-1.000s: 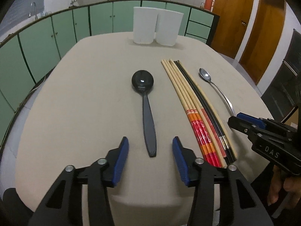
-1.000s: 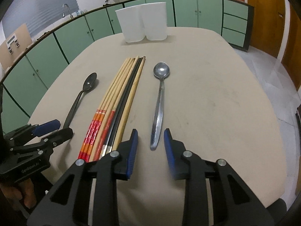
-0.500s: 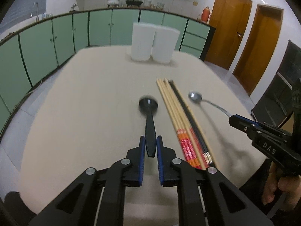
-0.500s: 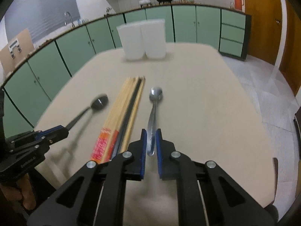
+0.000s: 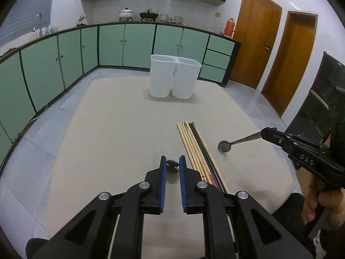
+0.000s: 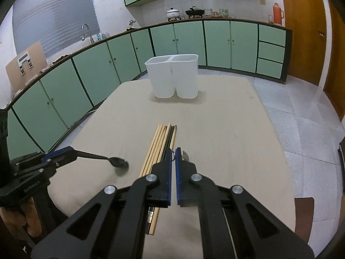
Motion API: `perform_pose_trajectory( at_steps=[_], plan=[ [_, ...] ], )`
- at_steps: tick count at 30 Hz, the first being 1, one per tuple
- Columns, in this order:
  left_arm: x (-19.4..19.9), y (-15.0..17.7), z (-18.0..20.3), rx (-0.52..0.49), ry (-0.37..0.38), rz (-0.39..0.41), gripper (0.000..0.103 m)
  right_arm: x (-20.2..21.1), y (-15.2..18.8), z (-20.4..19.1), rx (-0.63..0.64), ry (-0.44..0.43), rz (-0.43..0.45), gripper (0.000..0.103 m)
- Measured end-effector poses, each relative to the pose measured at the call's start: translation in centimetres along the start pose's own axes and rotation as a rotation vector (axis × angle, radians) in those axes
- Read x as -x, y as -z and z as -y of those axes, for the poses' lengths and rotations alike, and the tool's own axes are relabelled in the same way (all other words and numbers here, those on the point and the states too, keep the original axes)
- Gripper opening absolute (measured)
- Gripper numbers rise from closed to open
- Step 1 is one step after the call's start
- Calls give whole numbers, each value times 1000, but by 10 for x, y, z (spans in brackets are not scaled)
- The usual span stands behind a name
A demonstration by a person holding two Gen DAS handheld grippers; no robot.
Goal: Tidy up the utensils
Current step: 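Lift the ladle with the left tool while the right tool lifts the spoon toward the white holder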
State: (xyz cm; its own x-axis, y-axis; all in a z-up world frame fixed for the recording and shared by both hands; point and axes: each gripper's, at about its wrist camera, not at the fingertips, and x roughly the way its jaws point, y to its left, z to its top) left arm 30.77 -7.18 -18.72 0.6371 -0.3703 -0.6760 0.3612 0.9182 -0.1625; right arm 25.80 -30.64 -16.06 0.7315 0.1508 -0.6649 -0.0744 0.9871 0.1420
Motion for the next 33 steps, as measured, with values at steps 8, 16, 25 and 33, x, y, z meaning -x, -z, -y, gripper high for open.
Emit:
perform_pose_trajectory(
  at_steps=[8, 16, 25, 33],
  plan=[
    [6, -15, -15, 20, 41, -14, 3, 8, -16, -4, 21, -15, -19, 2],
    [13, -21, -18, 20, 45, 10, 3, 16, -29, -11, 48, -21, -4, 2],
    [17, -89, -18, -32, 71, 99, 3, 9, -106, -6, 71, -82, 4, 2],
    [-14, -210, -3, -90, 67, 222, 3, -29, -224, 1, 76, -90, 58, 2]
  ],
)
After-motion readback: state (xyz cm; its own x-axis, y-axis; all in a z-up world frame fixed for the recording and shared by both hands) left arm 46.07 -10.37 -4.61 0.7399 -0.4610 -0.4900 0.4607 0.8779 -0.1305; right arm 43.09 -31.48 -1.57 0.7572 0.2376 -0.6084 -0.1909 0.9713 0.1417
